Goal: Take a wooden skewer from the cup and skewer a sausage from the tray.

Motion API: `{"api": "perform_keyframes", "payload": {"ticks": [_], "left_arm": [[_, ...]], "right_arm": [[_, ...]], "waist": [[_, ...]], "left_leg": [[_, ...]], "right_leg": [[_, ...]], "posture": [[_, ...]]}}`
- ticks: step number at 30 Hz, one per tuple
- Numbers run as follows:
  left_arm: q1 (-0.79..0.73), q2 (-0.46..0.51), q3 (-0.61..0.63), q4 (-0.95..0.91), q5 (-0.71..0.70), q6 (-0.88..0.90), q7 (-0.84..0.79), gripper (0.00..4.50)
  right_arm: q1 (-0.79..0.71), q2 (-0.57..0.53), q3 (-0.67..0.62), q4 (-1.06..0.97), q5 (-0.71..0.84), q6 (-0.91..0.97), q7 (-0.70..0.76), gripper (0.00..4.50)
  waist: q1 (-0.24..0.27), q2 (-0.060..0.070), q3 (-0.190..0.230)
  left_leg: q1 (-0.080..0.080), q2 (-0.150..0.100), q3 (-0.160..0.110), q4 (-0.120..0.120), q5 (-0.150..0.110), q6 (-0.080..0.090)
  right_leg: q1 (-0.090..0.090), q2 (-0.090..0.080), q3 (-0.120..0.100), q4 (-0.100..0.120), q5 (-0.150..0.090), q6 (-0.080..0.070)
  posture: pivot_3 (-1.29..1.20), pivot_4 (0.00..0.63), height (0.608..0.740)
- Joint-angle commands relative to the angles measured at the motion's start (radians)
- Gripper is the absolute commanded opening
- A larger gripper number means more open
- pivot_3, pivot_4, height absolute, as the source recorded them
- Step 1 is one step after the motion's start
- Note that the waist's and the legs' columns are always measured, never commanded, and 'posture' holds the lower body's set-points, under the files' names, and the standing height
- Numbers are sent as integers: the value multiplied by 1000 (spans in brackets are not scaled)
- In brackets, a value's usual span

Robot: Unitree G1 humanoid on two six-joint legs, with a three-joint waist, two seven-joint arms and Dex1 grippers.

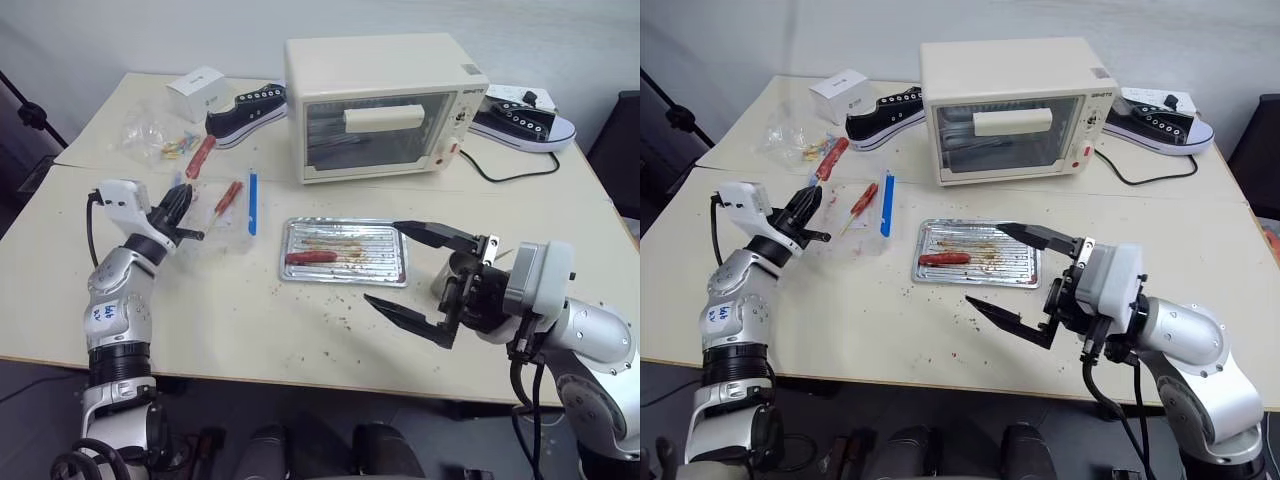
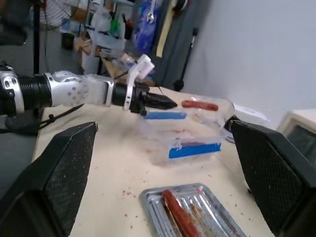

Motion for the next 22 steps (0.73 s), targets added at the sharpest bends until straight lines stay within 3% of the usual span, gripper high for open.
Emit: {"api": "perform_keyframes", "payload": {"ticks": [1, 5, 10, 13, 16, 22], "left_arm": [[-17, 21, -13, -31, -13, 18, -25, 1355], [-1, 80, -13, -77, -12, 26, -69, 2561], [139, 243, -63, -223, -59, -7, -398, 4044], [265, 337, -120, -253, -8, -100, -569, 4044], [361, 366, -159, -279, 10, -147, -644, 4044], [458, 355, -138, -331, 34, -156, -588, 4044]], "right_arm": [[-26, -14, -2, -51, 25, 2, -24, 4500], [10, -66, -45, -32, 25, -10, 24, 4500], [62, -123, -78, -8, 50, -16, 85, 4500], [136, -103, -32, 28, 32, -53, 135, 4500], [224, -53, 38, 120, -53, -153, 174, 4500], [353, 65, 43, 222, -73, -232, 122, 4500]], "waist": [[1, 0, 0], [1, -1, 0], [-5, -1, 0], [-3, -1, 0], [-1, -1, 0], [1, -1, 0]], "left_leg": [[0, 0, 0, 0, 0, 0], [0, 0, 0, 0, 0, 0], [1, 0, 1, -1, 0, 0], [3, 1, 2, -3, 0, 0], [4, 1, 3, -3, 0, 0], [3, 1, 3, -2, -1, 2]], "right_leg": [[0, 0, 0, 0, 0, 0], [0, 0, -1, 0, 0, 0], [0, 0, 0, -1, 0, 0], [1, 0, 1, -1, 0, -1], [2, 0, 1, -2, 0, -1], [2, -1, 2, -1, 0, -1]], "posture": [[0, 150, 740], [0, 150, 740], [0, 150, 740], [0, 150, 740], [0, 150, 740], [0, 150, 740]]}}
